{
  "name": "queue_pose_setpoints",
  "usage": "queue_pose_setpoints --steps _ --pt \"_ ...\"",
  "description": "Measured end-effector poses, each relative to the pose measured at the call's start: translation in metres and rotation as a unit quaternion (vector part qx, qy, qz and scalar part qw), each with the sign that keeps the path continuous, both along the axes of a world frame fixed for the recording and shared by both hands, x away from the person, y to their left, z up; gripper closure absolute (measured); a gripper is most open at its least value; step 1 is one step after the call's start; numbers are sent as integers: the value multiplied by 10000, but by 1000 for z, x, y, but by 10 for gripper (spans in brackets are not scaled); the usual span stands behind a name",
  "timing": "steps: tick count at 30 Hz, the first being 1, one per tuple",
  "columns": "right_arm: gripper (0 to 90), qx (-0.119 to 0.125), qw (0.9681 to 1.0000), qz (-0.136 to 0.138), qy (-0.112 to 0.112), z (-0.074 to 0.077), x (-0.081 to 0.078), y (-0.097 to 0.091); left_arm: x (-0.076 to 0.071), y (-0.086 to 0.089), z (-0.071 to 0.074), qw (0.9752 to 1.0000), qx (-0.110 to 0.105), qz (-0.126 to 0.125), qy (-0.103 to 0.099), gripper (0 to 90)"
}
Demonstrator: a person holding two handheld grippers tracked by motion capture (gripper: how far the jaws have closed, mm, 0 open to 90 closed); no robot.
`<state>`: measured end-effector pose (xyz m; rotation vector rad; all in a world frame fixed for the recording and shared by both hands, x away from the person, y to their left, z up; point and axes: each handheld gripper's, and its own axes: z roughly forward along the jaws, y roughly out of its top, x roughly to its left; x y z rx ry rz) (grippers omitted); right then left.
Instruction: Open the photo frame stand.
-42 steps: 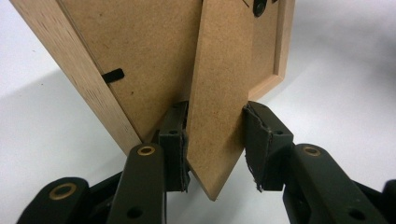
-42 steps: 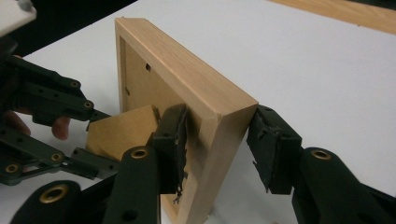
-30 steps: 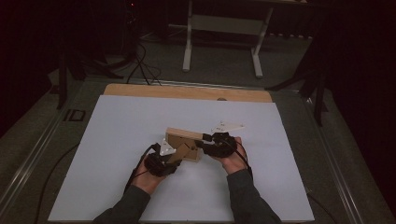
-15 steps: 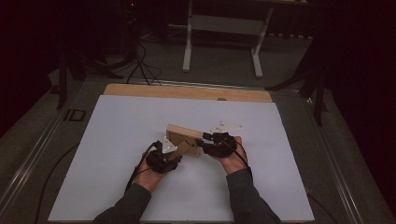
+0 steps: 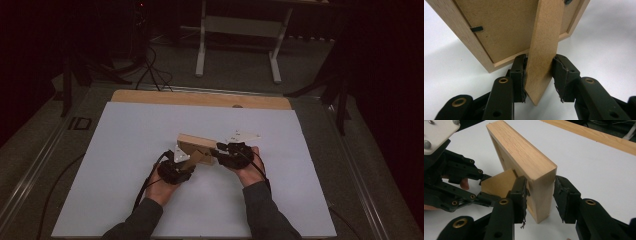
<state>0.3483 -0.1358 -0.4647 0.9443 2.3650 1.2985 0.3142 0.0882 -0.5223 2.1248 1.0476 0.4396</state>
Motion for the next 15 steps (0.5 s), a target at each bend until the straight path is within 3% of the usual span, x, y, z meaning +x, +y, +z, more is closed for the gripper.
queue_pose_setpoints --steps 6,12,15 --pt "625 2 10000 31 -20 0 -2 0 1 3 0 10000 -64 1 76 629" --pt "628 40 10000 80 -24 -1 -4 2 -4 8 2 9999 106 -92 54 621" --pt "628 29 9999 102 -64 -2 -6 3 -7 17 2 9999 -43 -83 118 623"
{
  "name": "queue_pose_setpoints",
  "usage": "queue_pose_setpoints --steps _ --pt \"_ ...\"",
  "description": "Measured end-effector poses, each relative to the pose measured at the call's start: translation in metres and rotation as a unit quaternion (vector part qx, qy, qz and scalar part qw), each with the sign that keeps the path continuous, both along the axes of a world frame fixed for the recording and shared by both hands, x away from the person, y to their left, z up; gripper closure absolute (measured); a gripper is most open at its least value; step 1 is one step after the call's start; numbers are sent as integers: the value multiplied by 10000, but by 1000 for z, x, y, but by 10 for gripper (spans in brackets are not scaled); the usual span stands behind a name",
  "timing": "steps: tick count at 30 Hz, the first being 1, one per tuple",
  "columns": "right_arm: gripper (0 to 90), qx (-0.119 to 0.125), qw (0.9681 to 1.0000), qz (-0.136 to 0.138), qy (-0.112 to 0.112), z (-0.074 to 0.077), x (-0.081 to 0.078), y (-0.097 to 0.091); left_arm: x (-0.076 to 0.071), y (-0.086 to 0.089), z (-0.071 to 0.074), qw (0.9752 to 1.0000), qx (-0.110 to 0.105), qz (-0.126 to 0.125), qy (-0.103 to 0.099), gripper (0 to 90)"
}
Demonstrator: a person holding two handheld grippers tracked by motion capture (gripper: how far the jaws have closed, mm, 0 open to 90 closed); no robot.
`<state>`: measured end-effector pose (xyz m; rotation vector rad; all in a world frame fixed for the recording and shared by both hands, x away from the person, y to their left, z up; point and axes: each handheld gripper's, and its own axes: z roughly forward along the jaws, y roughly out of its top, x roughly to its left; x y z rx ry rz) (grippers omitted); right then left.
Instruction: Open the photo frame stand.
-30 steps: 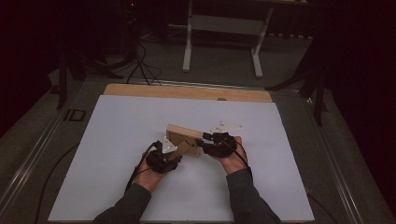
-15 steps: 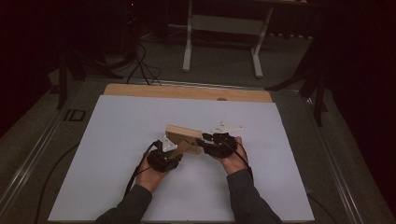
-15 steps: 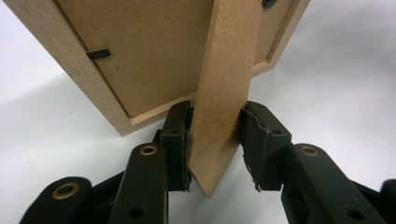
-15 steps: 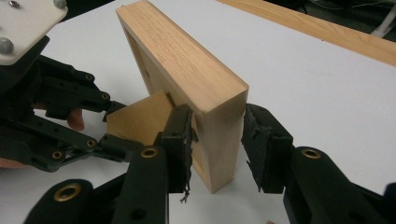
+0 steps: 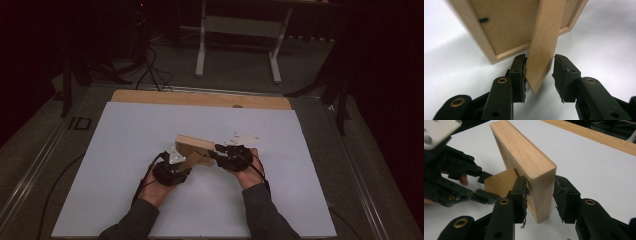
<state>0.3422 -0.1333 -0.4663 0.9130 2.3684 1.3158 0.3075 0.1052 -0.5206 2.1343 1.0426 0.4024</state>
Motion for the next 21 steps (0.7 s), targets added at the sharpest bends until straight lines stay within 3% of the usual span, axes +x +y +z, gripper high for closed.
queue_pose_setpoints --steps 4,21 --pt "628 -2 10000 12 -18 0 -1 0 0 6 0 9999 -130 18 98 626" --pt "634 -32 9998 151 -99 -2 -13 -1 -4 8 2 9998 -87 -162 66 706"
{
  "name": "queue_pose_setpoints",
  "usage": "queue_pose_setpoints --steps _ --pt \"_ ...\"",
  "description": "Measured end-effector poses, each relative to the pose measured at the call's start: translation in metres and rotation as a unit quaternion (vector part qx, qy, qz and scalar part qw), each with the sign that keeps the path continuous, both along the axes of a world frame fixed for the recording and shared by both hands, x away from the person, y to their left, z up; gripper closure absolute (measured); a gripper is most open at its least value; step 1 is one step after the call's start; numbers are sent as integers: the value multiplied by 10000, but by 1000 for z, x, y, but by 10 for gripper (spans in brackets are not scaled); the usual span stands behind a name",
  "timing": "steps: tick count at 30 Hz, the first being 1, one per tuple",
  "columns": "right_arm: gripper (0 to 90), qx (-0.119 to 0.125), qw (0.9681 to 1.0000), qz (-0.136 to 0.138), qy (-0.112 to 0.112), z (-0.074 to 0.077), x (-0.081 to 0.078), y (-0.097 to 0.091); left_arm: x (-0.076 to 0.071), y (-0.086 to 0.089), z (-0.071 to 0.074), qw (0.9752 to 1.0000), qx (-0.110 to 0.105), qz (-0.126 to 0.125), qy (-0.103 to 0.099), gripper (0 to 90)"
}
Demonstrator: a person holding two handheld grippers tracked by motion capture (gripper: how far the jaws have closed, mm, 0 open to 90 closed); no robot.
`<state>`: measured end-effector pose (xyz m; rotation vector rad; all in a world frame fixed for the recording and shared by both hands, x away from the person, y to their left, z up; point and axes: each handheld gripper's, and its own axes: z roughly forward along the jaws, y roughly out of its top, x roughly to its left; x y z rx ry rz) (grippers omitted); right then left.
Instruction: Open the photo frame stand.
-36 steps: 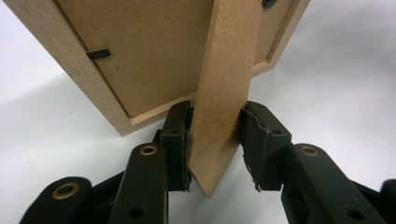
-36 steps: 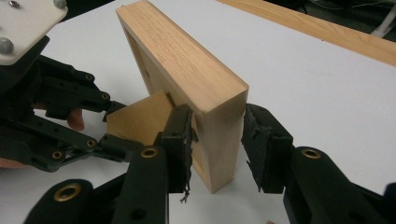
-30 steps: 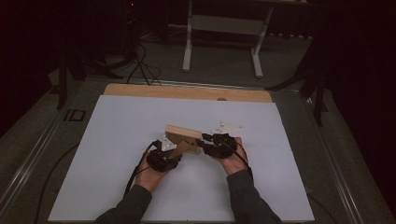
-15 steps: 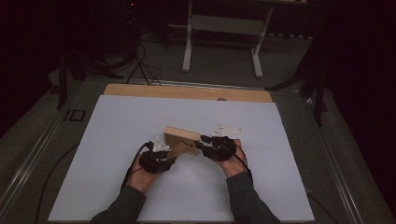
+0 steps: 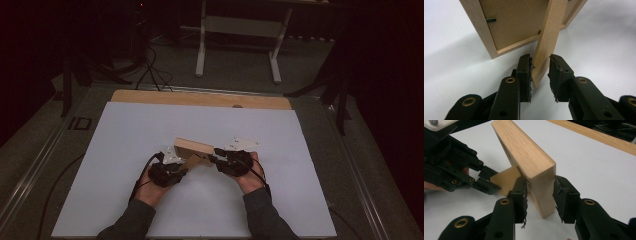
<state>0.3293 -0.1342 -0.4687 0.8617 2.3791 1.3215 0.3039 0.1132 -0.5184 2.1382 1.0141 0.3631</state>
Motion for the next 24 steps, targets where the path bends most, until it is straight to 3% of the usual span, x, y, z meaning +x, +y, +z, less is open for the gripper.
queue_pose_setpoints --steps 24 --pt "630 -1 9999 116 -34 -2 -11 3 -5 5 2 10000 37 -83 40 733"
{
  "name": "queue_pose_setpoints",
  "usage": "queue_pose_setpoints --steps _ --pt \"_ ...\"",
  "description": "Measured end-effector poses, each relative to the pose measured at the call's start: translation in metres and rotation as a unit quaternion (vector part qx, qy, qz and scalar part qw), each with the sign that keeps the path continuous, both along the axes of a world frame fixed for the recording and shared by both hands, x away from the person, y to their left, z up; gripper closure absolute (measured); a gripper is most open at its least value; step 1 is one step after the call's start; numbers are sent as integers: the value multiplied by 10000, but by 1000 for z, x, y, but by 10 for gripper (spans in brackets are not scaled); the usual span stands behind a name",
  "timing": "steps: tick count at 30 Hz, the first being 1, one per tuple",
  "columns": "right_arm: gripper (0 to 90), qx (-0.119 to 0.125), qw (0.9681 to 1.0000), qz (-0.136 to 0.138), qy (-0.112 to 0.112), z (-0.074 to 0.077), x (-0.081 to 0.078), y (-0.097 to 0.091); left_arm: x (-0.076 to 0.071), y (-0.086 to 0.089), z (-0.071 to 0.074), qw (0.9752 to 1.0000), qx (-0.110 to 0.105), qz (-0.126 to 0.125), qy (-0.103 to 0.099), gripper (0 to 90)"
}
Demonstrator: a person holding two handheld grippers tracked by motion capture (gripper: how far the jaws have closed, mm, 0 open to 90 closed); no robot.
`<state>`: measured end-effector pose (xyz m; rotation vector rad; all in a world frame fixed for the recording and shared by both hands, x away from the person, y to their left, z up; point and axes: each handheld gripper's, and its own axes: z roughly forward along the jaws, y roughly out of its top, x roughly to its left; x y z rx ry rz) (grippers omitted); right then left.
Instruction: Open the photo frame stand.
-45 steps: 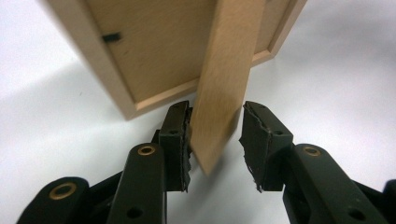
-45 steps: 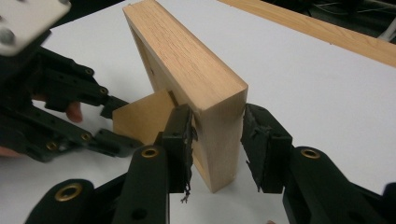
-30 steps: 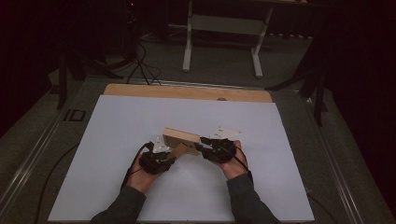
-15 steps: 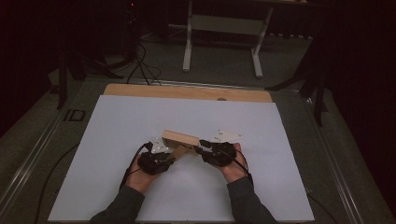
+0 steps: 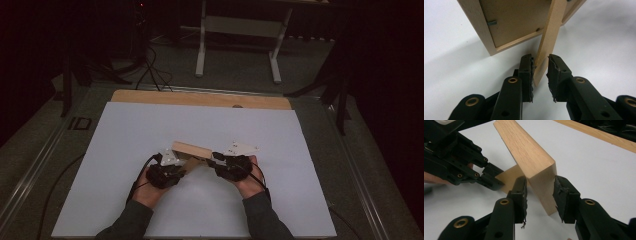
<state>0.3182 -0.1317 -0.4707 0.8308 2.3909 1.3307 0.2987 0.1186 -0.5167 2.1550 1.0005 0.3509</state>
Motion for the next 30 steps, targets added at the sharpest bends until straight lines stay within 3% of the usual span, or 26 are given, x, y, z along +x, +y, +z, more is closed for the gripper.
queue_pose_setpoints --steps 11,30 --pt "629 -103 9999 79 -79 -1 -4 2 -1 1 -2 10000 13 -42 83 731" --pt "630 -72 9999 152 -15 -4 -10 1 -6 2 -4 9998 62 -64 158 712"
